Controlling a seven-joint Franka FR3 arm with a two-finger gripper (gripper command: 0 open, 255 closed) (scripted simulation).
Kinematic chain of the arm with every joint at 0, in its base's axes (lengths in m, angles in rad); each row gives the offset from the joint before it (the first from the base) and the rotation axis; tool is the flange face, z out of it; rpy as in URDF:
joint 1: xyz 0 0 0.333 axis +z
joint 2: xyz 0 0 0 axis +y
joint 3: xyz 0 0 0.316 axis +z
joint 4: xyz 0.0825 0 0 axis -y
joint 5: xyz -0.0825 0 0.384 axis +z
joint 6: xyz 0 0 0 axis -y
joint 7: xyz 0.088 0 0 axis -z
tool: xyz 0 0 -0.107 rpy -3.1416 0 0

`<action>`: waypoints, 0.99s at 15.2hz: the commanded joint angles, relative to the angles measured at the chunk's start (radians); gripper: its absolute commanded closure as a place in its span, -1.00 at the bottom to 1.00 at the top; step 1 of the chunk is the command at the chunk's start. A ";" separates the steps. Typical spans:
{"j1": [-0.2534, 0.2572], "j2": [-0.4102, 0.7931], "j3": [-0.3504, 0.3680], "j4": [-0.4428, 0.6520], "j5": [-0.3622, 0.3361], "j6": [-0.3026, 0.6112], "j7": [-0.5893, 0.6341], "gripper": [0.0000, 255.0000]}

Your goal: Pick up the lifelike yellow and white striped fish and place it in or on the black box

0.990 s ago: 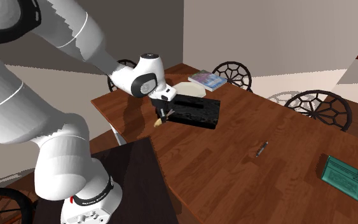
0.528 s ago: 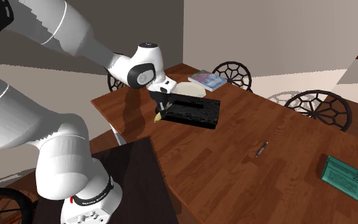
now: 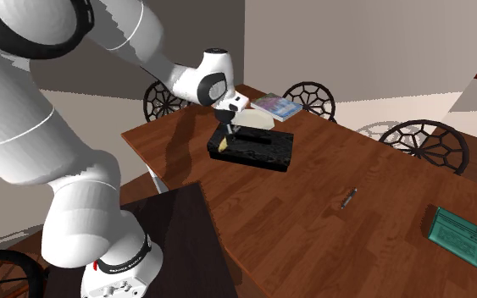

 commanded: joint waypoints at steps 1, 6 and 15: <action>-0.020 0.092 0.015 0.094 -0.091 -0.020 0.065 1.00; 0.012 0.312 -0.006 0.332 -0.280 -0.095 0.190 1.00; 0.114 0.554 -0.076 0.599 -0.423 -0.166 0.265 1.00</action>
